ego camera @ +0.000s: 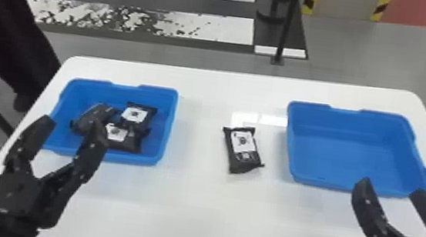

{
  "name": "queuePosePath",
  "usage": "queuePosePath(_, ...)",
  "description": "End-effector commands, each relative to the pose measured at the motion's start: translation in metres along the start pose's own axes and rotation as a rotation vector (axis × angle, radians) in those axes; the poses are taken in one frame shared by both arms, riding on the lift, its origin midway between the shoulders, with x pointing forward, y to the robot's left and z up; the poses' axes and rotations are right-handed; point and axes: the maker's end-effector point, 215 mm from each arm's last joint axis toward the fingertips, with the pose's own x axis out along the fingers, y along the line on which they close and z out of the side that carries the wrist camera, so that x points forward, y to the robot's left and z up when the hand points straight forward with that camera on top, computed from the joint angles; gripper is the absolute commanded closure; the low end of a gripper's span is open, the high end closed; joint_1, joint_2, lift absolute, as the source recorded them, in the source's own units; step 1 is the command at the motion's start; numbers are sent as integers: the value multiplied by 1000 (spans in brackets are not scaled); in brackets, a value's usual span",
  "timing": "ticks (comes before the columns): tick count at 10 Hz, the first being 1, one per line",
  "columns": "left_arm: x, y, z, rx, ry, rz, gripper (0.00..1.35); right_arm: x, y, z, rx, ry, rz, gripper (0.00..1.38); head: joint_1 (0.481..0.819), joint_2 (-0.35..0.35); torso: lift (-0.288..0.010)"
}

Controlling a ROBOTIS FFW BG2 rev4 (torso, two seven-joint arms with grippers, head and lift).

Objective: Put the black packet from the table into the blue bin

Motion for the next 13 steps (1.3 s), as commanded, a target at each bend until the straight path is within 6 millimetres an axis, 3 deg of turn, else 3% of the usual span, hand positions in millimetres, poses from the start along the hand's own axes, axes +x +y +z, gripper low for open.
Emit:
queuePosePath(1,0,0,1,-1,-1,0,209,-1,0,1,0,-2,-1,134,695,58,-110)
queuePosePath(7,0,1,4,11,-12,1,209,-1,-1,2,1,-8,-2,134,695,61,-110)
queuePosePath(10,21,-16,-16,61,23,-76,208,-1,-1,3,-1,-10,-3,134,695,45,-110)
queuePosePath(13,59,-42,-59,135,99,-202,209,-1,-1,1,1,-8,-2,134,695,0,-110)
